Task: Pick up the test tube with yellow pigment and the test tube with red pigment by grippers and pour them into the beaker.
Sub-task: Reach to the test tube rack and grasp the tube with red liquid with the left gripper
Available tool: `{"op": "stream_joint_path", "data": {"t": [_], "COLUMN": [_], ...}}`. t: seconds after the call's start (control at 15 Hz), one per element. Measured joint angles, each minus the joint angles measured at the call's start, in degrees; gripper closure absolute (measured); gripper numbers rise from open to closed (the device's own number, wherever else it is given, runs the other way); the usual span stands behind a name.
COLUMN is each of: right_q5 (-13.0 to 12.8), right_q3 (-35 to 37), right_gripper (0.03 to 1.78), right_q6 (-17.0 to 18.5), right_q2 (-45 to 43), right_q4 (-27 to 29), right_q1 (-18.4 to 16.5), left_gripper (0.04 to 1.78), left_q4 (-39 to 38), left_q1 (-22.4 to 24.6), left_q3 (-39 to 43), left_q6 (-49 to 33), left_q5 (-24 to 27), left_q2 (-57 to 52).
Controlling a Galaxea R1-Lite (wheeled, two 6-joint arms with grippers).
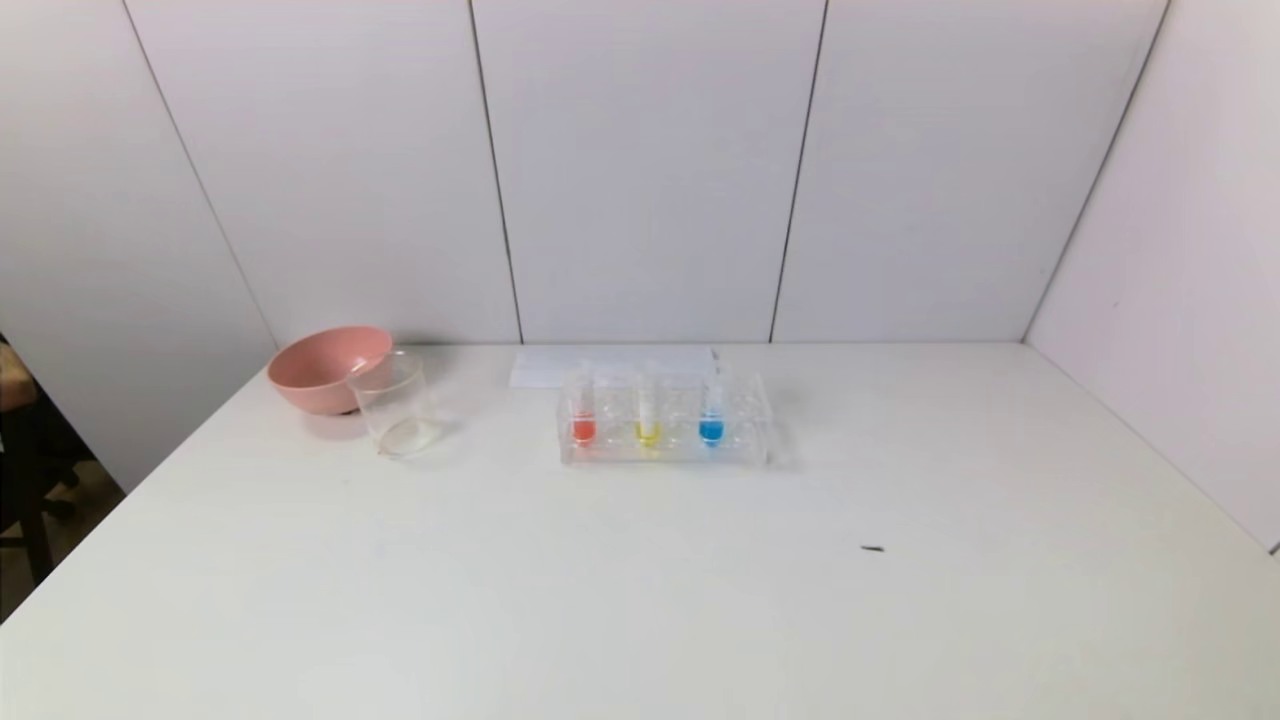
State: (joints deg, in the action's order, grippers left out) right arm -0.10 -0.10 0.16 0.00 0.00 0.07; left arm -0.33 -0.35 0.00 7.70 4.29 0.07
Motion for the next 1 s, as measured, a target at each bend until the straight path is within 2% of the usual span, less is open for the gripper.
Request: {"op": "stream_joint_path", "data": {"t": [1.0], "right_q5": [0.0], "right_q3": [0.0], "right_gripper": [0.11], "right_q6": [0.0], "right_q2": [0.0], "right_q4": [0.0], "right_q1": [0.0], "left_gripper": [0.06], "left_q4": [0.3], "left_q1": [0.0], "left_q3": [0.0], "left_q6": [-0.9], "left_q5": [-0.4], "left_q2": [0.0]}}
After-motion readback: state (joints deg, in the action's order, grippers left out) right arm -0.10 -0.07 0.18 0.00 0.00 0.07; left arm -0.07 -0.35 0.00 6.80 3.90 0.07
